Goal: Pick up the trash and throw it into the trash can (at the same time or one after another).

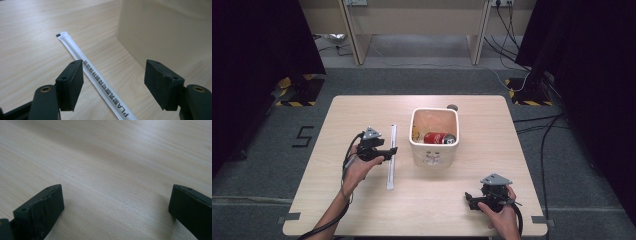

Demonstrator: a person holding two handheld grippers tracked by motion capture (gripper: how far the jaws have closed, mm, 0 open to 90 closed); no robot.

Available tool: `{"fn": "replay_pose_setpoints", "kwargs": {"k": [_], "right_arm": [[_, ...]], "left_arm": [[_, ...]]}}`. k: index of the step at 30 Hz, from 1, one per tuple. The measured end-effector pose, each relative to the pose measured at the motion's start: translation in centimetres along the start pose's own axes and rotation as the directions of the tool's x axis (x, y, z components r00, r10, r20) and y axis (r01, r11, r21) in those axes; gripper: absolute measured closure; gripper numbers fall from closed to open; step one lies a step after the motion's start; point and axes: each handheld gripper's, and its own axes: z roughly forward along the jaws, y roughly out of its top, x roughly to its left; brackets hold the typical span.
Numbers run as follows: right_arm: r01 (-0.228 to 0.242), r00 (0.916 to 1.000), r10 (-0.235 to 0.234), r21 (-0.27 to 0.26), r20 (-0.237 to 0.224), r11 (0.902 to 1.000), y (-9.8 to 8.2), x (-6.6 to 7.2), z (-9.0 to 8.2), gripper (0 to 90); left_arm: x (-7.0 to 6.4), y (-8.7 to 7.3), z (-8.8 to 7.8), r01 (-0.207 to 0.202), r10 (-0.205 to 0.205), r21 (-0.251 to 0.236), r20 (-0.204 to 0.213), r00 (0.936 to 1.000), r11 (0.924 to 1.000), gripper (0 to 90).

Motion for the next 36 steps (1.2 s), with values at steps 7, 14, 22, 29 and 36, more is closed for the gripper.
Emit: {"fn": "replay_pose_setpoints", "kwargs": {"k": [7, 14, 22, 29, 36], "right_arm": [[0.001, 1.0, -0.001, 0.0, 0.0, 1.0, 0.0, 0.0, 0.0, 0.2], [0.003, 1.0, -0.003, 0.0, -0.002, 1.0, 0.0, 0.0, 0.0, 0.2], [0.002, 1.0, -0.002, 0.0, -0.001, 1.0, 0.0, 0.0, 0.0, 0.2], [0.002, 1.0, -0.002, 0.0, -0.002, 1.0, 0.0, 0.0, 0.0, 0.2], [0.003, 1.0, -0.003, 0.0, -0.002, 1.0, 0.0, 0.0, 0.0, 0.2]], "left_arm": [[-0.3, -1.0, 1.0, -0.006, 0.007, 0.045, -0.03, 0.9995, 0.9989, 32.6], [-0.5, -2.5, 2.3, 0.003, -0.002, 0.108, -0.013, 0.9999, 0.9941, 39.3], [-0.5, -2.8, 2.5, -0.037, 0.04, 0.132, -0.023, 0.9989, 0.9906, 56.9], [-0.4, -2.7, 2.3, -0.057, 0.063, 0.155, -0.034, 0.9974, 0.9862, 68.5], [0.0, -2.5, 2.2, -0.082, 0.087, 0.176, -0.019, 0.9961, 0.9809, 77.9]]}}
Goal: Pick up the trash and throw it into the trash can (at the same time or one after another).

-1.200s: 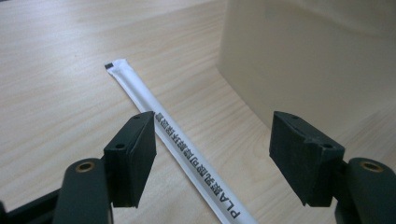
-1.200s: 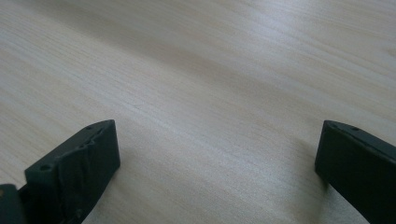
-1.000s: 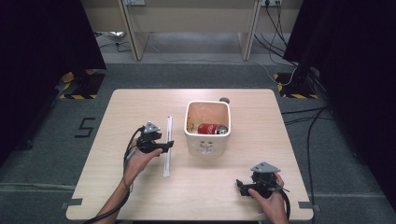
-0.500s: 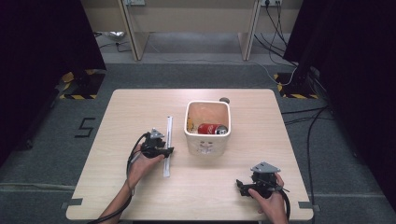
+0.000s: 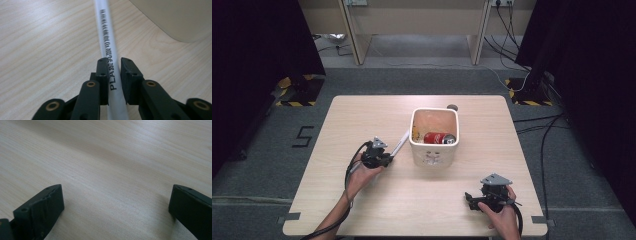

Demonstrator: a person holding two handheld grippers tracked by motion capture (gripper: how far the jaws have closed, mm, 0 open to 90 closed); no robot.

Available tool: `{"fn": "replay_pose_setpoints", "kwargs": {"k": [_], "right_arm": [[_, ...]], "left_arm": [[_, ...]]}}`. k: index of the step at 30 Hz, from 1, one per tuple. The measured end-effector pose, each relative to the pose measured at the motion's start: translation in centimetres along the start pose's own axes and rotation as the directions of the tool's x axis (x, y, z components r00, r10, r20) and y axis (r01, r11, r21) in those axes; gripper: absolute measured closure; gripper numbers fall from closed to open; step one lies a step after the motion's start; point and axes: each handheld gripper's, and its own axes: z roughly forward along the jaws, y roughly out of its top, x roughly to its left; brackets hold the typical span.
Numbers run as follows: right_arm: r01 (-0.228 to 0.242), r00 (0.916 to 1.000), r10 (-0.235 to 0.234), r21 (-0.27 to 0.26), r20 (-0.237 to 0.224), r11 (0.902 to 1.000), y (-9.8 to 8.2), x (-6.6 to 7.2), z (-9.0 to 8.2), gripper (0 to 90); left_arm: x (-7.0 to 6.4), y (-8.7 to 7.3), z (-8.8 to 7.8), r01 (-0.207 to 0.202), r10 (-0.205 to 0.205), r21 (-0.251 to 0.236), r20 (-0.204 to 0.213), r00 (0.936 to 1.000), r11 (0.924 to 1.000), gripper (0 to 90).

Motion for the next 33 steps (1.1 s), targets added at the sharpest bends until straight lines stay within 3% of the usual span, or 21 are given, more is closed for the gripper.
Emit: {"fn": "replay_pose_setpoints", "kwargs": {"k": [7, 13, 14, 19, 25, 33], "right_arm": [[0.001, 1.0, -0.001, 0.0, 0.0, 1.0, 0.0, 0.0, 0.0, 0.2], [0.001, 1.0, -0.001, 0.0, 0.0, 1.0, 0.0, 0.0, 0.0, 0.2], [0.001, 1.0, -0.001, 0.0, 0.0, 1.0, 0.0, 0.0, 0.0, 0.2], [0.001, 1.0, -0.001, 0.0, 0.0, 1.0, 0.0, 0.0, 0.0, 0.2], [0.0, 1.0, 0.0, 0.0, -0.001, 1.0, 0.0, 0.0, 0.0, 0.2], [0.001, 1.0, -0.001, 0.0, 0.0, 1.0, 0.0, 0.0, 0.0, 0.2]], "left_arm": [[0.5, 0.1, 0.1, -0.009, 0.009, -0.004, -0.003, 1.0, 1.0, 79.1], [1.6, 0.2, -0.4, 0.04, -0.039, -0.037, 0.027, 0.9989, 0.9985, 79.2], [2.1, 0.5, -1.1, 0.062, -0.059, -0.059, 0.042, 0.9974, 0.9964, 79.2], [2.9, 1.4, -2.9, 0.078, -0.073, -0.103, 0.053, 0.9959, 0.9916, 79.2], [3.5, 2.5, -4.4, 0.079, -0.072, -0.13, 0.059, 0.9957, 0.9884, 79.1], [4.2, 5.1, -7.8, 0.074, -0.06, -0.201, 0.072, 0.9956, 0.9768, 79.1]]}}
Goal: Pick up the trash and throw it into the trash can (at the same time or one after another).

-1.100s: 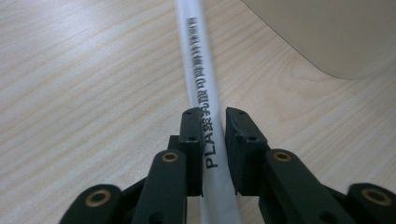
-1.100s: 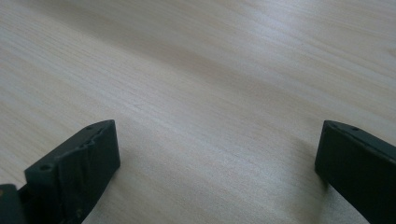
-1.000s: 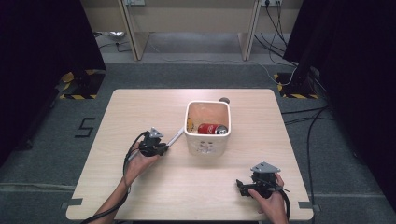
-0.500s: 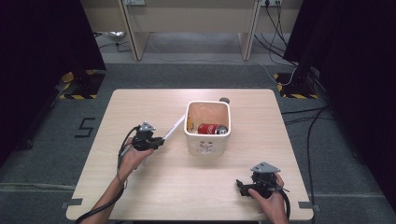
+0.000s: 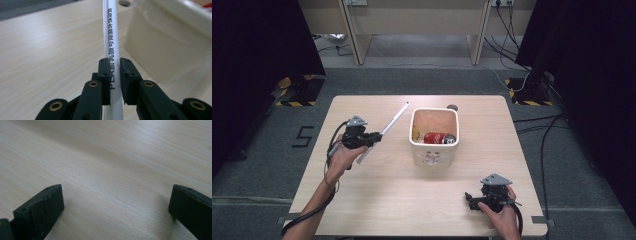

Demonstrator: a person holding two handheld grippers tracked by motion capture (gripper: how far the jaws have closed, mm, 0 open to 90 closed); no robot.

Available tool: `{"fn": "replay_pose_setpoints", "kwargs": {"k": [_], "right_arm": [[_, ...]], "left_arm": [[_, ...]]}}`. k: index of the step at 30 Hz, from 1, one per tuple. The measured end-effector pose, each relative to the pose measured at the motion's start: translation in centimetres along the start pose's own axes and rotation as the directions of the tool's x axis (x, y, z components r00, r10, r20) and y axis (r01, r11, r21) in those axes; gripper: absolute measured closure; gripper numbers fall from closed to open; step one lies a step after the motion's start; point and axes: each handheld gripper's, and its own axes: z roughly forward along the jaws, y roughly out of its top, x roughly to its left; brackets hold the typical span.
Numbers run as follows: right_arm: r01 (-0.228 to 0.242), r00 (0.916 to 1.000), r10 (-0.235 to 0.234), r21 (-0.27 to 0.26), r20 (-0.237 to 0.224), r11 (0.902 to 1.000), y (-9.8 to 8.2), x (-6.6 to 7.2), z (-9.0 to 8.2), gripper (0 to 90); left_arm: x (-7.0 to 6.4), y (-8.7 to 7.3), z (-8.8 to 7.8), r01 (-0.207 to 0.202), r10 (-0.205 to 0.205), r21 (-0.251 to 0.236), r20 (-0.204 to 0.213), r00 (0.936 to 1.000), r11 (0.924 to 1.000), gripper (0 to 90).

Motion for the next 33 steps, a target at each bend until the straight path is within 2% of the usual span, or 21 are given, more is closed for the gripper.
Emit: {"fn": "replay_pose_setpoints", "kwargs": {"k": [1, 2, 4, 13, 14, 16, 23, 24, 25, 26, 29, 33], "right_arm": [[0.002, 1.0, -0.002, -0.001, 0.0, 1.0, 0.0, 0.0, 0.0, 0.2], [0.002, 1.0, -0.002, -0.001, 0.0, 1.0, 0.0, 0.0, 0.0, 0.2], [0.002, 1.0, -0.002, -0.001, 0.0, 1.0, 0.0, 0.0, 0.0, 0.2], [0.001, 1.0, -0.001, -0.002, 0.0, 1.0, 0.0, 0.0, 0.0, 0.2], [0.002, 1.0, -0.002, -0.002, 0.0, 1.0, 0.0, 0.0, 0.0, 0.2], [0.001, 1.0, -0.001, -0.002, 0.0, 1.0, 0.0, 0.0, 0.0, 0.2], [0.003, 1.0, -0.003, -0.002, -0.002, 1.0, 0.0, 0.0, 0.0, 0.2], [0.003, 1.0, -0.003, -0.002, -0.002, 1.0, 0.0, 0.0, 0.0, 0.2], [0.003, 1.0, -0.003, -0.002, -0.002, 1.0, 0.0, 0.0, 0.0, 0.2], [0.003, 1.0, -0.003, -0.002, -0.002, 1.0, 0.0, 0.0, 0.0, 0.2], [0.004, 1.0, -0.004, -0.002, -0.004, 1.0, 0.0, 0.0, 0.0, 0.2], [0.005, 1.0, -0.005, -0.004, -0.002, 1.0, 0.0, 0.0, 0.0, 0.2]], "left_arm": [[-0.1, 1.0, -0.8, -0.015, 0.014, -0.021, -0.01, 0.9998, 0.9997, 79.0], [-0.1, 1.0, -0.8, -0.015, 0.014, -0.021, -0.01, 0.9998, 0.9997, 79.0], [-0.3, 2.2, -1.5, -0.027, 0.027, -0.037, -0.009, 0.9996, 0.999, 79.1], [-1.6, 4.7, -1.9, -0.056, 0.057, -0.052, 0.026, 0.998, 0.9971, 79.0], [-2.0, 5.5, -1.8, -0.06, 0.063, -0.057, 0.047, 0.9969, 0.9966, 79.1], [-2.3, 5.9, -1.8, -0.068, 0.071, -0.055, 0.051, 0.9962, 0.9962, 79.1], [-4.5, 9.0, -0.7, -0.103, 0.108, -0.061, 0.093, 0.9897, 0.9928, 79.0], [-4.5, 9.0, -0.7, -0.103, 0.108, -0.061, 0.093, 0.9897, 0.9928, 79.0], [-5.1, 9.8, -0.1, -0.108, 0.114, -0.06, 0.105, 0.9879, 0.9923, 79.1], [-5.1, 9.8, -0.1, -0.108, 0.114, -0.06, 0.105, 0.9879, 0.9923, 79.0], [-6.4, 11.0, 1.0, -0.117, 0.125, -0.07, 0.126, 0.9841, 0.9907, 79.1], [-7.3, 11.7, 1.9, -0.121, 0.13, -0.066, 0.145, 0.9809, 0.9904, 79.0]]}}
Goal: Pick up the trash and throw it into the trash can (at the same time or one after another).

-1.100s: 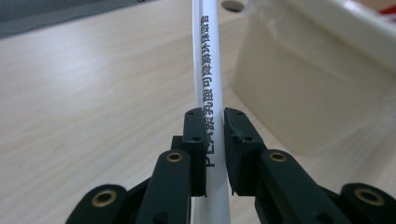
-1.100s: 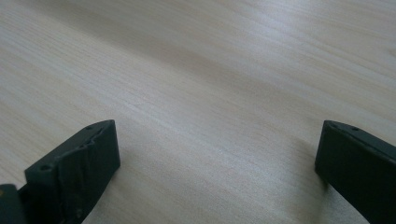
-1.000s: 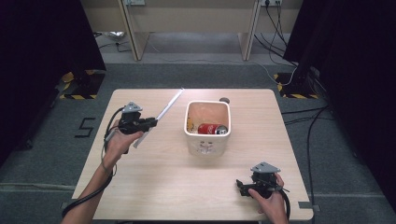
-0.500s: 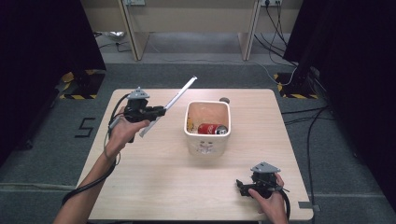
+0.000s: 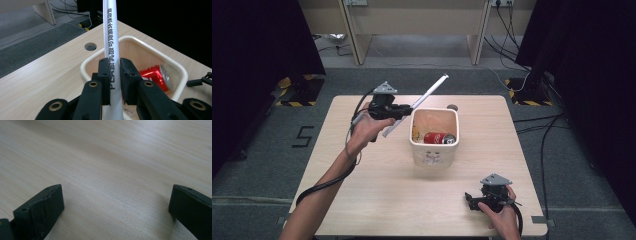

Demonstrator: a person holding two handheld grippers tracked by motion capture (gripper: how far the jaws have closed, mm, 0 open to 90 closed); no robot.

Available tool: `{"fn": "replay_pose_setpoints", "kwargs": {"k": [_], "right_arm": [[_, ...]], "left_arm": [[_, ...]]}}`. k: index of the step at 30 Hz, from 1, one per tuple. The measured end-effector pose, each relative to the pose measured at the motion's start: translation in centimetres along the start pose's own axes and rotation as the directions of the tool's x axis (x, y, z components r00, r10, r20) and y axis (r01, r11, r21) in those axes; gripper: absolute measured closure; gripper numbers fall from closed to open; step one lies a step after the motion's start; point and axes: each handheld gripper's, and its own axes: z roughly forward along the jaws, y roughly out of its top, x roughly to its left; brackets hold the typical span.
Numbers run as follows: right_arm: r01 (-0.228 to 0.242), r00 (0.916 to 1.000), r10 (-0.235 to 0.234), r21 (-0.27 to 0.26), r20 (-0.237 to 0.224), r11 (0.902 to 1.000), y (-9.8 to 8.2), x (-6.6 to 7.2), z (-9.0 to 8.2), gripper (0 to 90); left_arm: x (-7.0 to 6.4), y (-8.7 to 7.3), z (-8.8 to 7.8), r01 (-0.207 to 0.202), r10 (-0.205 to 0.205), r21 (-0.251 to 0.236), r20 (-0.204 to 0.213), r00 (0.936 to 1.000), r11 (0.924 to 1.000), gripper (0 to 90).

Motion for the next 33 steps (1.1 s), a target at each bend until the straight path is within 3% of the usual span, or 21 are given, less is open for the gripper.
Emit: {"fn": "replay_pose_setpoints", "kwargs": {"k": [7, 21, 23, 33], "right_arm": [[0.001, 1.0, -0.001, 0.0, -0.003, 1.0, 0.0, 0.0, 0.0, 0.2], [0.001, 1.0, -0.001, 0.002, -0.002, 1.0, 0.0, 0.0, 0.0, 0.2], [0.0, 1.0, 0.0, 0.001, -0.002, 1.0, 0.0, 0.0, 0.0, 0.2], [0.0, 1.0, 0.0, 0.001, -0.002, 1.0, 0.0, 0.0, 0.0, 0.2]], "left_arm": [[-1.3, 1.3, 2.5, -0.013, 0.012, 0.012, 0.029, 0.9995, 0.9998, 79.0], [-2.0, 1.9, 4.0, -0.005, 0.005, 0.002, 0.048, 0.9988, 1.0, 79.0], [-2.4, 2.0, 4.4, -0.024, 0.024, 0.007, 0.048, 0.9986, 0.9997, 79.0], [-3.4, 2.6, 5.5, -0.042, 0.041, 0.008, 0.057, 0.9975, 0.9991, 79.0]]}}
